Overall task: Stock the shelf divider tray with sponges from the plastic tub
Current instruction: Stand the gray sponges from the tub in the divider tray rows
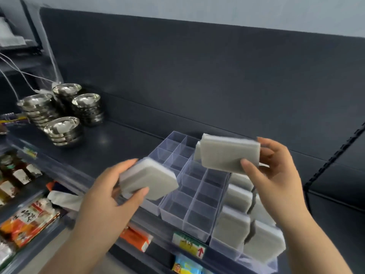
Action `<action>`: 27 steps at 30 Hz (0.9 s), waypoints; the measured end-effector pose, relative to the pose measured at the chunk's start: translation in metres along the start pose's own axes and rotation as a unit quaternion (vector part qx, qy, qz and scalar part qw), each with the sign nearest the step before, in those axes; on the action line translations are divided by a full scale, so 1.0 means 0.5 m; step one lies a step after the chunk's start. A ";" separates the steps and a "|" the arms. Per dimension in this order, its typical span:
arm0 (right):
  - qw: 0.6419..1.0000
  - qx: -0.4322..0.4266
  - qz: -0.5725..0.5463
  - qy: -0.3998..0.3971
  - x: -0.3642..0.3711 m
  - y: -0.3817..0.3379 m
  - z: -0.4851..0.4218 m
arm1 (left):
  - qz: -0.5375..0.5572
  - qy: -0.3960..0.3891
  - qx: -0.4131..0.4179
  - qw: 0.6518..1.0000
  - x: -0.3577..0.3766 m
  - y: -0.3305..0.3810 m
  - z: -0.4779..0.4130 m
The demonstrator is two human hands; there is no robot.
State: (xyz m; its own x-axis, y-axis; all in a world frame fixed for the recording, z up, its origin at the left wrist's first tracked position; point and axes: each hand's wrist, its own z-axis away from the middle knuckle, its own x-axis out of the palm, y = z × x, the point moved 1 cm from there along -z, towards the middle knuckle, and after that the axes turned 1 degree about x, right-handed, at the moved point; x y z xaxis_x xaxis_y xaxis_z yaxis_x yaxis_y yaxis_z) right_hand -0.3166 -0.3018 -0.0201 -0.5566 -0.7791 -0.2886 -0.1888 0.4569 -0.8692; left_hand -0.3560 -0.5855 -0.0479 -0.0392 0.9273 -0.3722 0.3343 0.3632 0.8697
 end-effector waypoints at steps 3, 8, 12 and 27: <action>0.997 0.025 0.063 0.022 0.036 0.008 -0.013 | 0.017 -0.047 -0.001 0.999 -0.003 -0.054 -0.060; 0.985 0.069 0.137 0.080 0.102 -0.001 -0.024 | 0.031 -0.136 0.044 0.989 -0.014 -0.127 -0.168; 0.969 0.103 0.188 0.123 0.161 -0.019 -0.011 | 0.065 -0.201 0.066 0.975 -0.025 -0.165 -0.245; 0.864 0.126 0.485 -0.033 0.186 0.005 -0.094 | 0.089 -0.286 0.109 0.948 0.003 -0.183 -0.323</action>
State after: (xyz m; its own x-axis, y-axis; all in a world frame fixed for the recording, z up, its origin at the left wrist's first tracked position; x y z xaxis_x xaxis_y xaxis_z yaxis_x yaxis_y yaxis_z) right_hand -0.4068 -0.3529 -0.0301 -0.3044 -0.1076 -0.9465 0.5284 0.8076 -0.2618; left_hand -0.5389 -0.6027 -0.0755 0.5325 0.7487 -0.3949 0.4774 0.1197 0.8705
